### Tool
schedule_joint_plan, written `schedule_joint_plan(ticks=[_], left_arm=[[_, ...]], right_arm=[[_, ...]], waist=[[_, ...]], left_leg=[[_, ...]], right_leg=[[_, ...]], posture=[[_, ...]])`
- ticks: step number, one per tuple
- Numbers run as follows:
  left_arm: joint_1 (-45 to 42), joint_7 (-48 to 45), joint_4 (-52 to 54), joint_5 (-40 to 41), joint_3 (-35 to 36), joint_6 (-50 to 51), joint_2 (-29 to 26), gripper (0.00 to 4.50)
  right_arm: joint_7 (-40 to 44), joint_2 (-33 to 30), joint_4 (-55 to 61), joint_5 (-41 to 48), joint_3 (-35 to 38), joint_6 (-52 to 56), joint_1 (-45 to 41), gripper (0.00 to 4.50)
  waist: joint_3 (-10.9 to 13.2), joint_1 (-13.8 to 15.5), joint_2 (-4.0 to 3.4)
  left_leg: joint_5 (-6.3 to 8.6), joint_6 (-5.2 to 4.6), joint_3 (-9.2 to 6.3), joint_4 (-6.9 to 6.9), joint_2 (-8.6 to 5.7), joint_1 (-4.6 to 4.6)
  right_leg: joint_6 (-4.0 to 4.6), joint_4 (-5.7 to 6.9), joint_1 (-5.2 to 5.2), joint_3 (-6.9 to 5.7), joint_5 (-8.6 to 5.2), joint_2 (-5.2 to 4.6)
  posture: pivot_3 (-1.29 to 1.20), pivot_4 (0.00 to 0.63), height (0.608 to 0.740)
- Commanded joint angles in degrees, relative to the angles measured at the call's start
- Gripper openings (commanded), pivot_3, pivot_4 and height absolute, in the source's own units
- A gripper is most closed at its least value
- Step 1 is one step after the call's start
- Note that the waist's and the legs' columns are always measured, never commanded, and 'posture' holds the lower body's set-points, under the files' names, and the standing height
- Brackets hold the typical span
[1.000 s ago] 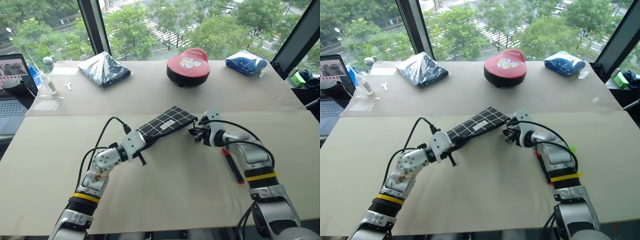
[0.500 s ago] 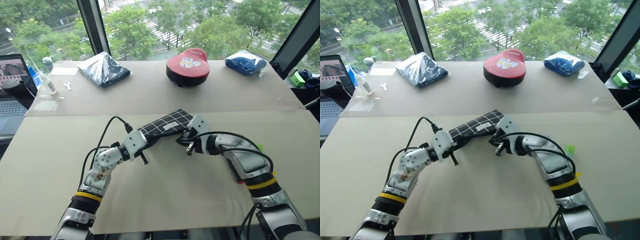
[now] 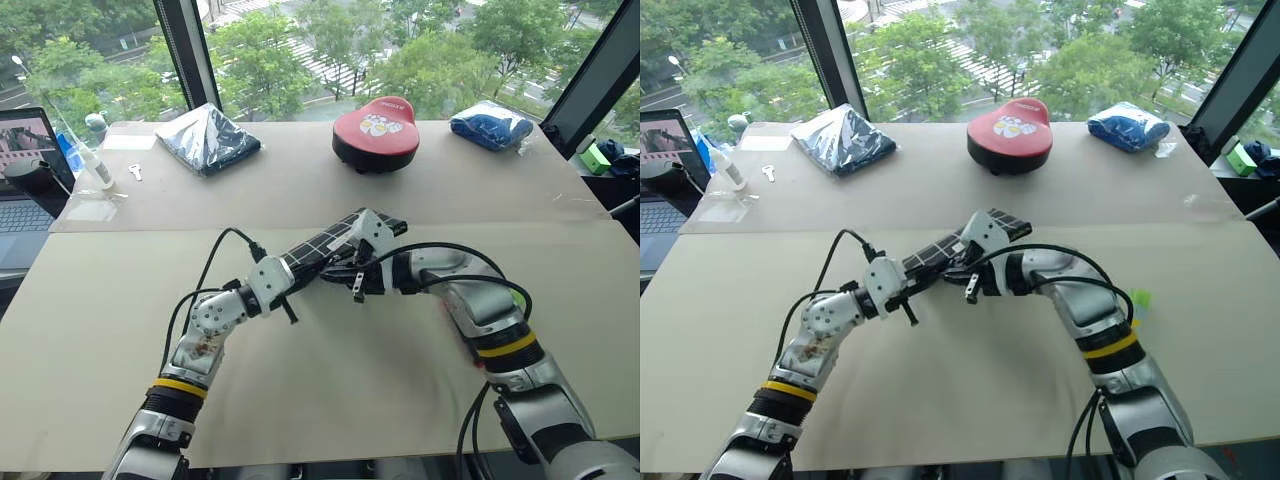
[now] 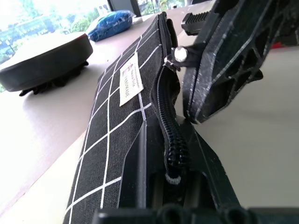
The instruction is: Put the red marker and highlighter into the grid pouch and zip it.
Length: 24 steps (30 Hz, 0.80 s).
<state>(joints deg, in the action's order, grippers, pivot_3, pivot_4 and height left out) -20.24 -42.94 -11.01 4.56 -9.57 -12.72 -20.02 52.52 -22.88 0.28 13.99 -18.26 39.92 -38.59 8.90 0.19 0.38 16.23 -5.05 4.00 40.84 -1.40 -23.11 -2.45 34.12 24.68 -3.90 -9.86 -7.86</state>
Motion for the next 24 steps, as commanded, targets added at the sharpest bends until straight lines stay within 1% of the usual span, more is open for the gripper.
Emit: schedule_joint_plan(ticks=[1,2,3,5,7,8,9,10,12,13,14,16,17,20,22,24], left_arm=[[-0.62,0.13,1.08,0.06,-0.16,-1.3,0.56,0.0],[-0.43,0.22,1.26,0.07,-0.16,-1.24,0.57,0.0],[-0.19,0.29,1.39,0.11,-0.12,-1.21,0.54,0.0],[0.25,0.37,1.89,0.19,-0.03,-1.01,0.51,0.0],[0.57,0.48,2.34,0.33,0.03,-0.81,0.61,0.0],[0.72,0.56,2.54,0.44,0.05,-0.71,0.73,0.0],[0.88,0.65,2.7,0.49,0.05,-0.63,0.85,0.0],[1.08,0.71,2.86,0.57,-0.02,-0.58,1.01,0.0],[1.32,0.71,2.94,0.63,-0.24,-0.62,1.3,0.0],[1.37,0.71,2.95,0.62,-0.31,-0.63,1.39,0.0],[1.39,0.59,2.87,0.77,-0.36,-0.68,1.56,0.0],[1.58,0.48,3.03,0.93,-0.48,-0.69,1.82,0.0],[1.57,0.39,2.9,1.12,-0.46,-0.78,2.05,0.0],[1.61,0.24,2.72,1.49,-0.38,-0.94,2.54,0.0],[1.5,-0.03,2.3,1.78,-0.48,-1.24,3.05,0.0],[0.54,-0.56,0.73,1.93,-0.82,-1.82,4.01,0.0]], right_arm=[[-6.39,2.32,-4.92,-1.58,3.76,-0.06,-2.9,0.66],[-6.54,1.83,-5.31,-1.65,4.4,0.08,-2.97,0.8],[-7.38,0.82,-4.76,-1.92,5.43,0.92,-2.92,1.12],[-4.41,-2.28,0.03,0.25,6.31,2.91,-1.16,1.82],[-2.56,-5.59,5.51,3.35,8.22,7.6,1.24,2.45],[-0.95,-7.85,9.29,5.85,9.5,10.06,3.25,2.85],[-0.71,-9.49,12.25,7.56,10.92,12.84,4.89,3.09],[-0.26,-11.01,14.94,10.17,13.05,16.3,6.43,3.49],[1.81,-15.08,21.92,15.74,17.64,20.67,10.47,3.49],[2.22,-16.41,24.09,17.52,19.08,21.91,11.65,3.49],[2.58,-18.43,26.18,18.84,22.07,22.86,13.29,3.49],[1.89,-21.42,28.56,21.12,27.61,25.53,15.39,3.49],[1.22,-23.3,29.42,21.89,31.81,27.06,16.83,3.49],[-0.71,-26.62,31.23,24.19,39.78,30.15,20.0,3.49],[-3.95,-28.06,31.74,22.52,44.16,31.35,22.71,3.49],[-7.78,-29.43,32.1,18.36,48.39,31.76,29.38,3.49]], waist=[[0.0,-0.07,0.0],[0.0,-0.17,0.0],[0.0,-0.15,0.0],[0.0,0.37,0.0],[0.0,0.5,0.0],[0.0,0.48,0.0],[0.0,0.51,0.0],[0.0,0.49,0.0],[0.0,0.5,0.0],[0.0,0.49,0.0],[0.0,0.37,0.01],[0.01,0.51,0.02],[0.01,0.53,0.02],[0.01,1.03,0.03],[0.0,1.25,0.04],[0.0,1.43,0.04]], left_leg=[[-0.01,0.01,0.0,0.01,-0.01,-0.06],[-0.02,0.03,0.0,0.01,0.0,-0.08],[-0.04,0.06,0.01,0.0,-0.01,-0.08],[-0.05,0.08,-0.01,0.0,-0.03,-0.13],[-0.05,0.08,-0.01,0.0,-0.04,-0.26],[-0.05,0.08,0.0,-0.01,-0.05,-0.3],[-0.05,0.08,0.0,-0.01,-0.03,-0.29],[-0.05,0.08,0.0,-0.02,-0.03,-0.3],[-0.04,0.08,-0.01,-0.07,0.01,-0.29],[-0.04,0.08,0.01,-0.07,0.02,-0.32],[-0.04,0.08,0.0,-0.07,0.02,-0.33],[0.04,-0.04,0.04,-0.02,0.02,-0.3],[0.08,-0.1,0.05,0.01,0.03,-0.28],[0.12,-0.17,0.04,0.04,-0.01,-0.26],[0.13,-0.19,0.04,0.07,-0.02,-0.25],[0.14,-0.2,0.04,0.07,-0.02,-0.23]], right_leg=[[0.0,0.02,0.06,0.0,0.0,0.0],[0.01,0.05,0.09,0.0,0.01,0.01],[0.01,0.03,0.09,0.01,0.01,0.01],[0.01,0.04,0.14,-0.02,0.01,-0.01],[0.01,0.05,0.22,-0.02,0.01,-0.01],[0.0,0.05,0.25,-0.02,0.01,-0.03],[0.0,0.03,0.24,-0.02,0.01,-0.02],[0.0,0.01,0.24,-0.03,0.01,-0.02],[0.0,-0.01,0.24,-0.06,0.01,0.0],[0.0,-0.03,0.26,-0.06,0.01,0.01],[0.0,-0.03,0.26,-0.06,0.01,0.0],[0.0,-0.11,0.29,-0.03,0.01,-0.11],[0.0,-0.09,0.29,-0.03,0.01,-0.13],[0.0,-0.05,0.27,-0.04,0.01,-0.33],[-0.01,-0.04,0.26,-0.05,0.03,-0.41],[-0.01,-0.04,0.24,-0.05,0.03,-0.43]], posture=[[0.0,0.15,0.74],[0.0,0.15,0.74],[0.0,0.15,0.74],[0.0,0.15,0.74],[0.0,0.15,0.74],[0.0,0.15,0.74],[0.0,0.15,0.74],[0.0,0.15,0.74],[0.0,0.15,0.74],[0.0,0.15,0.74],[0.0,0.15,0.74],[0.0,0.15,0.74],[0.0,0.15,0.74],[0.0,0.15,0.74],[0.0,0.15,0.74],[0.0,0.15,0.74]])
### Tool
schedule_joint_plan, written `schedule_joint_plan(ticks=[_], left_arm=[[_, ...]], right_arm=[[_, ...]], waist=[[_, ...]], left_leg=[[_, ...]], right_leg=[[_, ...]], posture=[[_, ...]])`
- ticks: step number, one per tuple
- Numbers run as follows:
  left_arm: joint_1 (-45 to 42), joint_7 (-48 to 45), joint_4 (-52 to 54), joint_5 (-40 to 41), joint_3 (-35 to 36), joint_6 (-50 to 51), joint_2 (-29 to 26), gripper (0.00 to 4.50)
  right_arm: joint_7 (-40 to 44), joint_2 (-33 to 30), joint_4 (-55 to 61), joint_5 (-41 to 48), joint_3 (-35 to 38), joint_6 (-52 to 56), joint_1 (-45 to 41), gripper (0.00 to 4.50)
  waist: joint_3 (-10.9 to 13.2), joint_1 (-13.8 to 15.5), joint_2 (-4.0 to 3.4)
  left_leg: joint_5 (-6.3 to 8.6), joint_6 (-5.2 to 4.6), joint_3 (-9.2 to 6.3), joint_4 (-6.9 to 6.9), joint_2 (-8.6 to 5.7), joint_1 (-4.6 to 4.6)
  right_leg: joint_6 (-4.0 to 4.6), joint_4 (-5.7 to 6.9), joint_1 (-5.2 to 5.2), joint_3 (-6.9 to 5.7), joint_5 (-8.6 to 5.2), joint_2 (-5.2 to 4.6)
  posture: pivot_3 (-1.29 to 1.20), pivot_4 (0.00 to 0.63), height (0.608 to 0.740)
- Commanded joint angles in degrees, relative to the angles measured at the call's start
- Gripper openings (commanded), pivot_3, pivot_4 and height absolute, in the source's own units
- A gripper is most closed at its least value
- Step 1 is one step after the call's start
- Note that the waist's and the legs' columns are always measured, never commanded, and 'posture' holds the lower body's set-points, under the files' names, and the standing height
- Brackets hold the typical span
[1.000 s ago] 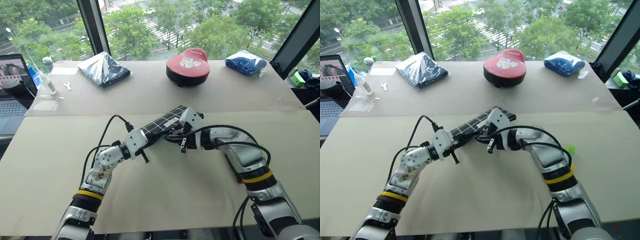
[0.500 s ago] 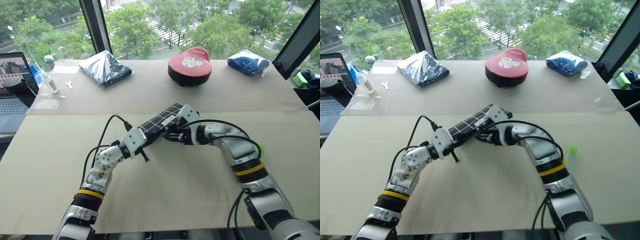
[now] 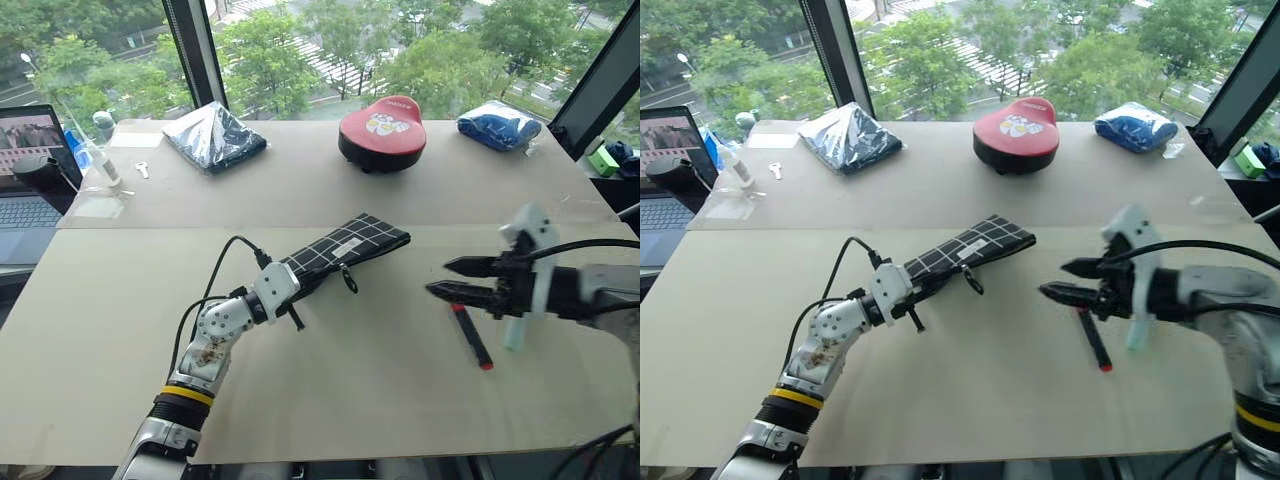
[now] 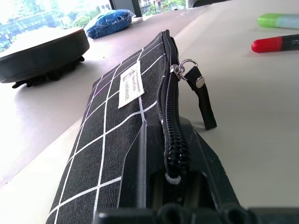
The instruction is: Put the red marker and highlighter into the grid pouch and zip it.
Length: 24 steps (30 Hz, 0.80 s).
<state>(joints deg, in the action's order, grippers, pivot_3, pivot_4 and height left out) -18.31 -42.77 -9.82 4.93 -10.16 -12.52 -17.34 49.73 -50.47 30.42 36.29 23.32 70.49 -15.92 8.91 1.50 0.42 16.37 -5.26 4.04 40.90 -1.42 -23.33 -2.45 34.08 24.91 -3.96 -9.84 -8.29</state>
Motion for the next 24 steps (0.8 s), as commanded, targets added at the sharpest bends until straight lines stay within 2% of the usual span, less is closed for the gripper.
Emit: schedule_joint_plan(ticks=[1,6,11,16,24], left_arm=[[-1.87,-0.95,-1.16,1.53,-0.35,-2.33,1.72,0.0],[-4.34,-2.03,-4.5,1.53,-0.54,-3.86,3.34,0.0],[-5.14,-2.91,-6.12,1.59,-0.77,-4.81,4.38,0.0],[-5.4,-3.42,-6.86,1.65,-0.65,-5.36,4.59,0.0],[-4.8,-3.41,-6.05,1.87,-0.2,-4.86,4.04,0.0]], right_arm=[[-6.56,-1.79,2.02,-5.14,8.15,1.34,9.15,3.49],[-16.66,1.66,1.16,-10.92,8.0,0.53,15.21,3.49],[-23.96,6.15,0.14,-13.78,7.07,2.06,13.69,3.49],[-28.22,8.7,-0.31,-14.97,5.62,3.66,11.63,3.49],[-32.45,9.91,-2.82,-17.86,3.78,2.58,12.88,3.49]], waist=[[-0.02,0.67,0.02],[-0.03,0.82,0.03],[-0.04,0.66,0.02],[-0.04,0.65,0.02],[-0.04,0.66,0.02]], left_leg=[[0.0,0.0,0.0,0.0,-0.01,-0.01],[-0.01,-0.01,0.05,0.04,-0.11,-0.02],[-0.01,-0.03,0.04,0.09,-0.11,0.04],[-0.02,-0.04,0.04,0.09,-0.11,0.03],[0.01,-0.13,0.03,0.1,-0.17,0.03]], right_leg=[[0.0,0.0,0.01,0.0,0.0,-0.01],[-0.03,0.02,0.01,0.02,0.02,-0.07],[-0.06,0.02,-0.06,0.03,0.03,-0.03],[-0.06,0.02,-0.07,0.02,0.03,0.02],[-0.09,0.0,-0.11,0.03,0.04,0.02]], posture=[[0.0,0.15,0.74],[0.0,0.15,0.74],[0.0,0.15,0.74],[0.0,0.15,0.74],[0.0,0.15,0.74]])
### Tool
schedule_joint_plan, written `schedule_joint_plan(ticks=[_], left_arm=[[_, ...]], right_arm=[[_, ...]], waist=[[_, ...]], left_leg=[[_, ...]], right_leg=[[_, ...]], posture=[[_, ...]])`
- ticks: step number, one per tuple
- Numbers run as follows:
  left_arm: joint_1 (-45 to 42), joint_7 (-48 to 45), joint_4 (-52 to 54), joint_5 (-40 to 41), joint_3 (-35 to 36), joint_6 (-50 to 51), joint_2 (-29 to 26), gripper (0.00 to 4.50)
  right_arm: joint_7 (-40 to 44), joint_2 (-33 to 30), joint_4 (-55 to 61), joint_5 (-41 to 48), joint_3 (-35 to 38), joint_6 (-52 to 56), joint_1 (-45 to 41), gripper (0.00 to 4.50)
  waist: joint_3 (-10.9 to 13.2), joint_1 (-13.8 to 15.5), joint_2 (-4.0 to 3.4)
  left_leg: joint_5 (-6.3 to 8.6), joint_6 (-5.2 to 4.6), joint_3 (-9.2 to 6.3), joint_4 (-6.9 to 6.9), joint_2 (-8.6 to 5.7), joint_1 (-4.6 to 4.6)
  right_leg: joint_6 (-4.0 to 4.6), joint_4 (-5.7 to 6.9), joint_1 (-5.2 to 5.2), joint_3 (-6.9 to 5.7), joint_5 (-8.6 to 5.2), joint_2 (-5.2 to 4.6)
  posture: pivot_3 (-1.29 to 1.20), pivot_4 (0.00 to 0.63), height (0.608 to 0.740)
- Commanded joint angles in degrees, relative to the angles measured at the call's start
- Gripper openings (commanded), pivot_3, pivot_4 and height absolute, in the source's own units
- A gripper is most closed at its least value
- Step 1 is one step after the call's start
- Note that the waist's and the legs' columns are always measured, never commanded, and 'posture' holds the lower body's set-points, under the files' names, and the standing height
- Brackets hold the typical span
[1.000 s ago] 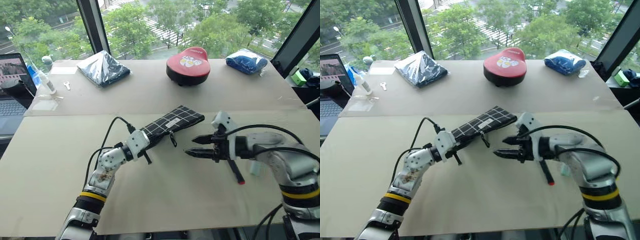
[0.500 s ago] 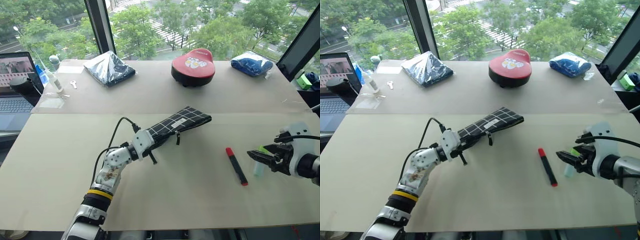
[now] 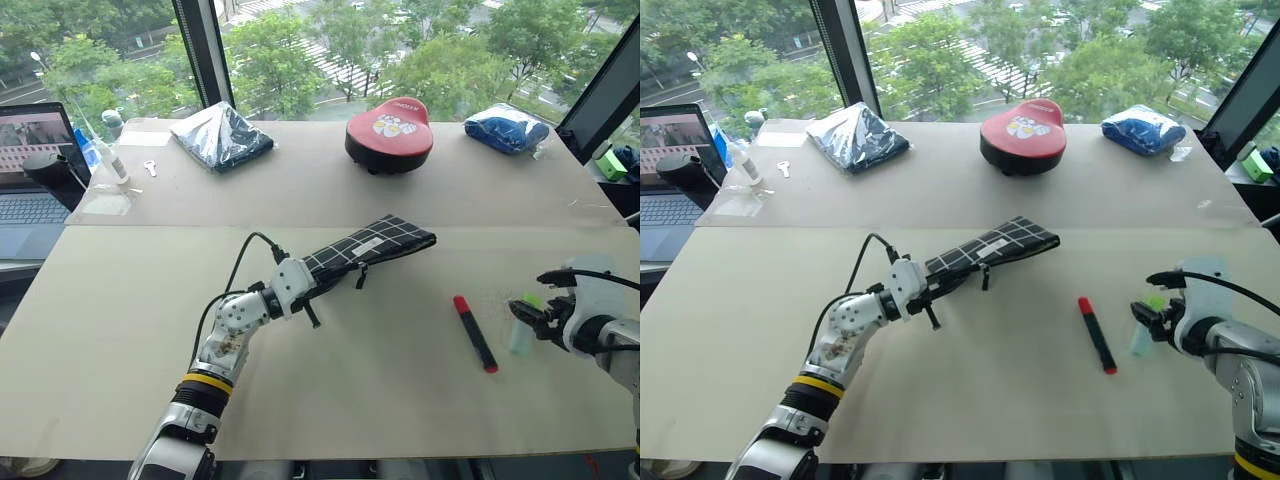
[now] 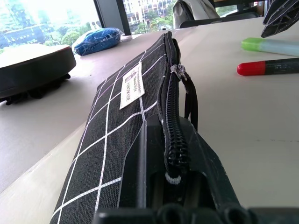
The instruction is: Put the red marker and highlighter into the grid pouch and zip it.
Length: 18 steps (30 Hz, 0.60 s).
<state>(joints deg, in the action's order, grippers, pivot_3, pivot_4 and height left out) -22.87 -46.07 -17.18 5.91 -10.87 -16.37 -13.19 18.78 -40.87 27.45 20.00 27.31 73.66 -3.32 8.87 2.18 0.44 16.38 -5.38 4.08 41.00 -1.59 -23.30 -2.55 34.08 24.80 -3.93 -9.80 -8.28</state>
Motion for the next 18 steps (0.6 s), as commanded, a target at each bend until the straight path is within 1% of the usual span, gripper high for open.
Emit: schedule_joint_plan(ticks=[1,8,15,16,18], left_arm=[[-0.14,-0.08,1.42,0.89,0.51,-0.95,-0.14,0.0],[-0.17,0.03,1.65,0.89,0.63,-0.67,-0.39,0.0],[-0.23,0.14,2.28,0.94,1.01,-0.39,-1.06,0.0],[-0.3,0.15,2.36,0.97,1.1,-0.34,-1.17,0.0],[-0.51,0.17,2.32,0.98,1.22,-0.33,-1.29,0.0]], right_arm=[[-2.03,0.92,-0.34,-1.82,-0.22,-0.64,0.18,3.49],[-3.45,4.49,-1.79,-2.25,-2.73,-1.03,-0.42,3.49],[-4.22,5.64,-3.66,-3.8,-4.66,-2.42,0.47,3.49],[-4.53,5.9,-3.99,-4.13,-4.46,-2.84,0.28,3.25],[-4.55,5.81,-4.69,-4.5,-4.61,-4.15,-0.01,2.75]], waist=[[0.0,-0.04,0.0],[0.0,-0.06,-0.01],[-0.01,-0.24,0.0],[-0.01,-0.27,0.0],[-0.01,-0.25,0.0]], left_leg=[[0.0,0.0,0.0,0.0,0.0,0.01],[-0.01,0.0,0.0,0.0,0.0,0.01],[0.0,-0.01,-0.02,0.0,0.02,0.2],[0.13,-0.22,-0.03,0.0,0.04,0.32],[0.17,-0.29,-0.05,0.0,0.04,0.44]], right_leg=[[0.0,0.0,0.0,0.0,0.0,0.01],[0.0,0.01,-0.01,0.01,0.0,0.04],[-0.01,-0.02,-0.24,0.0,-0.01,0.13],[-0.02,-0.04,-0.39,0.0,-0.01,0.14],[-0.03,-0.05,-0.5,0.01,-0.02,0.14]], posture=[[0.0,0.15,0.74],[0.0,0.15,0.74],[0.0,0.15,0.74],[0.0,0.15,0.74],[0.0,0.15,0.74]])
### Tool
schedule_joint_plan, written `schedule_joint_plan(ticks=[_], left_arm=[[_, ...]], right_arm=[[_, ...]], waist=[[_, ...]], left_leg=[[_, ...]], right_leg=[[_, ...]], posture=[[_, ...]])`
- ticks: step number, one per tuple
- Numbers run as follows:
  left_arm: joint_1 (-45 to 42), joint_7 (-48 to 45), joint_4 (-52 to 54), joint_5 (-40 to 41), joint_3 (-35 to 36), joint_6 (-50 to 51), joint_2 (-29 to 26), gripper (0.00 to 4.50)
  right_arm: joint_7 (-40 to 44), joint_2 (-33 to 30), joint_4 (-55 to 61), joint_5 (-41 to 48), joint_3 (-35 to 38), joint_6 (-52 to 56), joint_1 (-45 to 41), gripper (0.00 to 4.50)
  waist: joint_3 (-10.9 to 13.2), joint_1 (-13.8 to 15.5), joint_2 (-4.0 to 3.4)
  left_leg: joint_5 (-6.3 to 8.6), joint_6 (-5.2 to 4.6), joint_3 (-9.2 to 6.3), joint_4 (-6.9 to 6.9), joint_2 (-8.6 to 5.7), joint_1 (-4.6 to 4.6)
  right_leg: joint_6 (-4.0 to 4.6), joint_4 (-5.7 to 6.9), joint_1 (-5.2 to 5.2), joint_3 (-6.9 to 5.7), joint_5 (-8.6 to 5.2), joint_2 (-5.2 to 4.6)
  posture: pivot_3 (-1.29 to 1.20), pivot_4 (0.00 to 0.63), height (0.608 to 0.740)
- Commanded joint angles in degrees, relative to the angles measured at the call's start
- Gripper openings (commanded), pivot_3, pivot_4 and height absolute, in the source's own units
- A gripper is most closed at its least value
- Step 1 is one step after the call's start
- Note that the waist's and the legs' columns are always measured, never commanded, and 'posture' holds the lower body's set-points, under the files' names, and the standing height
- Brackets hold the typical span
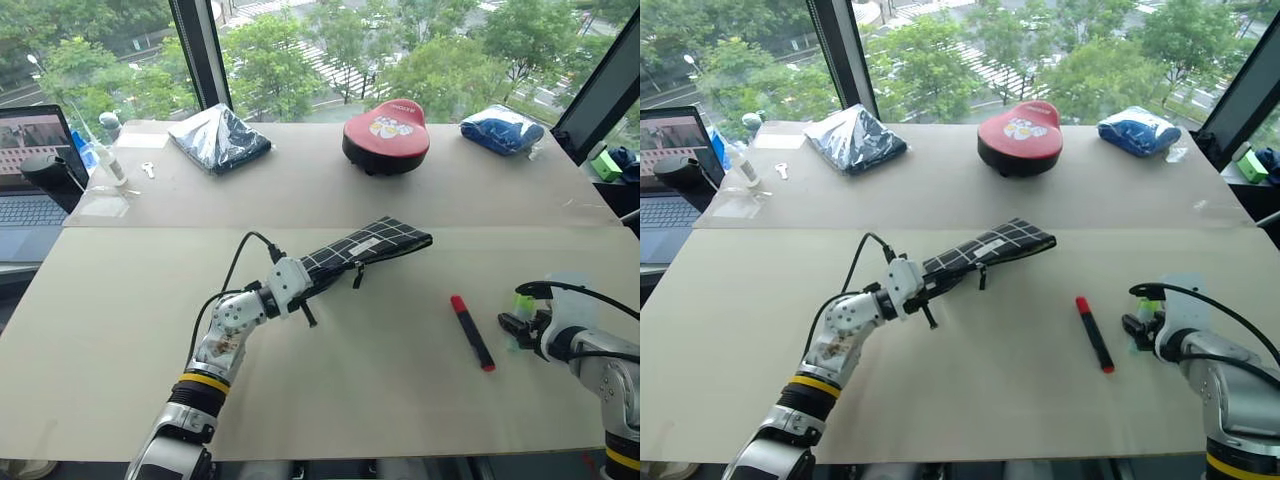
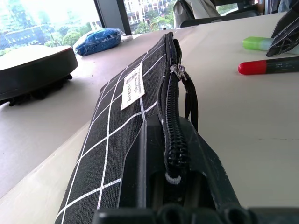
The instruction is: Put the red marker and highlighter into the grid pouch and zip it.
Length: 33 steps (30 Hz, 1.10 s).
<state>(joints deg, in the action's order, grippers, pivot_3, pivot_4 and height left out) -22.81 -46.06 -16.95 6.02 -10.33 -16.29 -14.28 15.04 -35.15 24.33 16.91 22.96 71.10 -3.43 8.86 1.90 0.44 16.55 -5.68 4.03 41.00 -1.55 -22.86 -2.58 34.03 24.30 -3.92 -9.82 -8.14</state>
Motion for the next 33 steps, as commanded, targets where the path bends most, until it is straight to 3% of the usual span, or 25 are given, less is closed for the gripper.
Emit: schedule_joint_plan(ticks=[1,5,6,13,17,25,33], left_arm=[[-0.68,0.16,2.11,0.88,0.73,-0.39,-0.26,0.0],[-0.98,0.2,2.19,0.86,0.82,-0.39,-0.31,0.0],[-1.07,0.19,2.19,0.86,0.84,-0.39,-0.34,0.0],[-1.46,0.1,2.1,1.03,0.93,-0.36,-0.33,0.0],[-1.8,-0.09,1.8,1.19,0.96,-0.42,-0.26,0.0],[-1.26,-0.06,2.84,1.62,0.99,-0.12,-0.55,0.0],[-0.3,0.44,4.55,1.72,0.84,0.7,-0.69,0.0]], right_arm=[[-0.61,0.07,-1.87,-1.31,-0.31,-2.16,-0.08,2.42],[-0.08,-0.18,-2.48,-1.05,-0.88,-4.11,-0.56,1.06],[-0.13,-0.12,-2.59,-0.98,-0.97,-4.29,-0.83,1.02],[-2.03,-0.6,-6.1,-3.54,-1.19,-13.41,-6.77,1.02],[6.63,-4.94,-3.87,-2.14,-4.37,-23.43,-11.24,1.02],[27.39,-21.5,-0.9,-12.62,-21.39,-52.6,-9.05,1.02],[32.29,-20.46,-2.9,-14.32,-26.73,-57.1,-14.07,1.02]], waist=[[0.0,0.07,0.0],[0.0,0.15,0.0],[0.0,0.13,0.0],[0.0,-0.43,-0.01],[0.02,-0.98,-0.05],[0.03,-1.13,-0.03],[0.04,-1.09,-0.01]], left_leg=[[0.02,-0.03,-0.01,0.01,0.0,0.0],[-0.03,0.05,-0.02,0.02,0.0,-0.01],[-0.05,0.09,-0.02,0.02,0.0,-0.01],[-0.05,0.09,-0.01,0.02,0.0,-0.01],[-0.11,0.18,0.01,-0.04,-0.03,-0.07],[-0.16,0.27,-0.01,-0.04,0.04,-0.07],[-0.16,0.28,-0.01,-0.02,0.04,-0.09]], right_leg=[[0.0,0.0,-0.01,0.0,0.0,0.0],[0.0,0.01,0.01,0.0,0.0,0.0],[0.0,0.01,0.01,0.0,0.0,0.0],[0.0,0.02,0.01,0.01,0.0,0.0],[0.0,0.04,0.15,0.06,0.0,0.02],[-0.09,-0.04,0.01,0.03,-0.07,0.15],[-0.09,-0.07,0.08,0.04,-0.07,0.03]], posture=[[0.0,0.15,0.74],[0.0,0.15,0.74],[0.0,0.15,0.74],[0.0,0.15,0.74],[0.0,0.15,0.74],[0.0,0.15,0.74],[0.0,0.15,0.74]])
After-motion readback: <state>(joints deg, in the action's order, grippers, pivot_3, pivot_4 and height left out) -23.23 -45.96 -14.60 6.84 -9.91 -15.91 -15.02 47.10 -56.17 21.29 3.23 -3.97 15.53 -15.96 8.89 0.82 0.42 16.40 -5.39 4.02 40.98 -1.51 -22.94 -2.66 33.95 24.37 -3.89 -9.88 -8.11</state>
